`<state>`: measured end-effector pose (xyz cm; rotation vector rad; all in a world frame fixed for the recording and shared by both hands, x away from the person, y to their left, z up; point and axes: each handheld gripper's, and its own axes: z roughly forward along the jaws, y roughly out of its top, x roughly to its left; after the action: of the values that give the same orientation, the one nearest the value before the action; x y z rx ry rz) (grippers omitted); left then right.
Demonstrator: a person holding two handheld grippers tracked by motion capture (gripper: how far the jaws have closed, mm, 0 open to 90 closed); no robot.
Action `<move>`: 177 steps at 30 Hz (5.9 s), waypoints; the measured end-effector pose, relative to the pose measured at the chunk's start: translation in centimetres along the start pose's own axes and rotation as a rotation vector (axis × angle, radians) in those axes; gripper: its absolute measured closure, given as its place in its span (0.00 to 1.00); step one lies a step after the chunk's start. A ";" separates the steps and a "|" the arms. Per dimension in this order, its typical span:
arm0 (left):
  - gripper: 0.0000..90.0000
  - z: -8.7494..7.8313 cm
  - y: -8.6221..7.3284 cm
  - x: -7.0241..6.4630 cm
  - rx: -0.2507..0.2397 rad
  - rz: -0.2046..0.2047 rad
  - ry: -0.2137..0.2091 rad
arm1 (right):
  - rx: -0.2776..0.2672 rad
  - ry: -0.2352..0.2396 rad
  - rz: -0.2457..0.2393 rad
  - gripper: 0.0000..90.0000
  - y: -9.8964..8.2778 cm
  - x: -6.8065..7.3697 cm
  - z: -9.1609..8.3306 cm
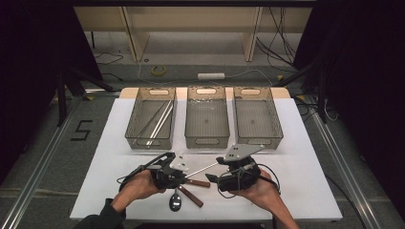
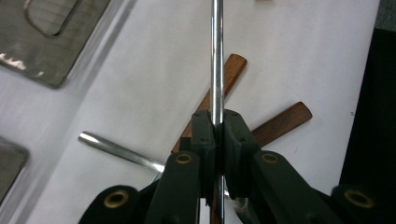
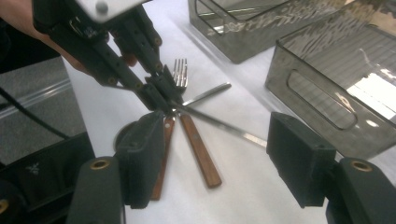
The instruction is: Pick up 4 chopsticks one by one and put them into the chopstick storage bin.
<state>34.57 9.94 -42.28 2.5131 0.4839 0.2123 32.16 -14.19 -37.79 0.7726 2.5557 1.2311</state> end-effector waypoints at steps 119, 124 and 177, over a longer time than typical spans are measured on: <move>0.93 -2.8 -5.4 19.6 -0.232 -0.738 0.393 | -0.094 -0.083 0.156 0.34 -7.4 -0.5 -0.7; 0.92 -2.2 -5.6 19.7 -0.221 -0.742 0.395 | -0.091 -0.078 0.154 0.34 -7.3 -0.5 -0.7; 0.28 -4.1 -4.2 7.5 -0.214 -0.679 0.329 | -0.098 -0.098 0.160 0.32 -7.6 -0.7 -1.1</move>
<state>39.24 18.14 -40.93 1.9761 1.3293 0.3844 29.48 -19.27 -43.01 1.0054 2.3761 1.3191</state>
